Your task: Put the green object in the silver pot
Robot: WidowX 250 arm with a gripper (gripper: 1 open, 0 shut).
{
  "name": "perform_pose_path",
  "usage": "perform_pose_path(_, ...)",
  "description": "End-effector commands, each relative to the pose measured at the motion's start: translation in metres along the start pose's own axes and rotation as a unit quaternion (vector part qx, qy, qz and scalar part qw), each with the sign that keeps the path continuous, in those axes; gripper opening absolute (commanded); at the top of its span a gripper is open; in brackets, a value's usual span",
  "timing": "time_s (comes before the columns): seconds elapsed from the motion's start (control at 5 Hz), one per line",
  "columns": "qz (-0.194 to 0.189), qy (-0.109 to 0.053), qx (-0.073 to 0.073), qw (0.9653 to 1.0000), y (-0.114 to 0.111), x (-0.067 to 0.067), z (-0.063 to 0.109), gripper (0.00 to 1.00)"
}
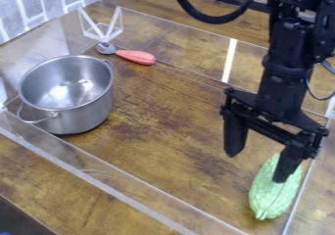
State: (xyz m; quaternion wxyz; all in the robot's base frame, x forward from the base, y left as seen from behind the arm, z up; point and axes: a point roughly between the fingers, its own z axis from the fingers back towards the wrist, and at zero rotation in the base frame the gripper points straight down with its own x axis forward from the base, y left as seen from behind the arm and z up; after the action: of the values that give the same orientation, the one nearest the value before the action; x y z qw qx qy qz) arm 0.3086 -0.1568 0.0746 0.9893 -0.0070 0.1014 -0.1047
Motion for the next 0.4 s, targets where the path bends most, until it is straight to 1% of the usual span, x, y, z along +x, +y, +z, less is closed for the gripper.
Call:
perform_pose_path(0.0,0.003,-0.023,-0.009,0.9997,0.0048,-0.0046,0.0098,1.0)
perform_pose_path(0.2,-0.01,-0.027,-0.008,0.9996,0.0023,-0.0129,0.0068,1.0)
